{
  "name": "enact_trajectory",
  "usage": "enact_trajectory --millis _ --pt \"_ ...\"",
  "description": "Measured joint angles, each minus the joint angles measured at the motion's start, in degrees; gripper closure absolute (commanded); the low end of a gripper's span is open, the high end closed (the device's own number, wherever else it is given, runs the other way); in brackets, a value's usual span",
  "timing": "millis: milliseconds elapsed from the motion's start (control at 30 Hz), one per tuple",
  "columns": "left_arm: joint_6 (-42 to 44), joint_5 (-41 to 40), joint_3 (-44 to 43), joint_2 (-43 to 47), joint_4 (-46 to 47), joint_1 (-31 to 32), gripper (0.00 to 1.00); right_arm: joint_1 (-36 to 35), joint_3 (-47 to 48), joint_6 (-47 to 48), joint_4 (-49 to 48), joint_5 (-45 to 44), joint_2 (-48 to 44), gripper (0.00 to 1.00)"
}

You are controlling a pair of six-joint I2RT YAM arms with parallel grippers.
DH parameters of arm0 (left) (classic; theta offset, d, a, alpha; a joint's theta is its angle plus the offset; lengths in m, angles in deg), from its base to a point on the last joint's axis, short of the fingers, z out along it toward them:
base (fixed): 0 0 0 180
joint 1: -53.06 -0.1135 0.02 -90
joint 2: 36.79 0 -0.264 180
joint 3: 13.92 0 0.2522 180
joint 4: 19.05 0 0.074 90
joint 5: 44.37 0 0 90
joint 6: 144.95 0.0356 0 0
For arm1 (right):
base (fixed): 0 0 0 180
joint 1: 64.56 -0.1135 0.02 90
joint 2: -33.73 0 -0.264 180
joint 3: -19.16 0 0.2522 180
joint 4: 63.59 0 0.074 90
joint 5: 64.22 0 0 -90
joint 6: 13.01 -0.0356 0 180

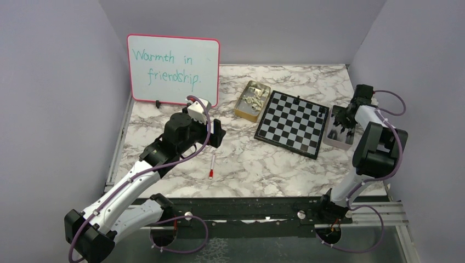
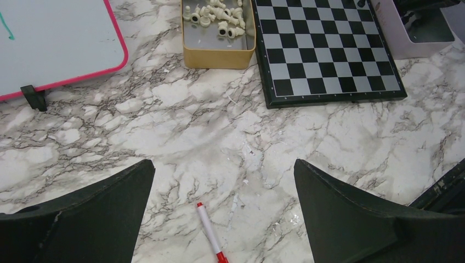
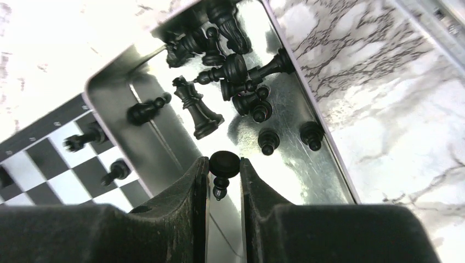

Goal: Set up the chess pieces on the board
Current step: Pick up the chess piece from the storage box.

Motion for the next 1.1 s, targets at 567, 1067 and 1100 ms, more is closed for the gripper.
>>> enact_trajectory --millis 567,1067,1100 --pt "-5.99 -0.37 -6.16 -5.97 -1.20 0.00 0.12 0.00 -2.58 -6.38 -1.60 17.94 -18.80 0.84" --pt "-17.31 2.93 -16.98 -24.39 11.37 0.11 0.34 -9.92 -19.19 -28.94 -20.09 36.54 -22.23 0.82" --pt "-18.34 3.52 -17.18 -26.14 13.14 0.22 0.35 -11.47 -19.80 -30.69 -21.97 37.07 -22.23 0.82"
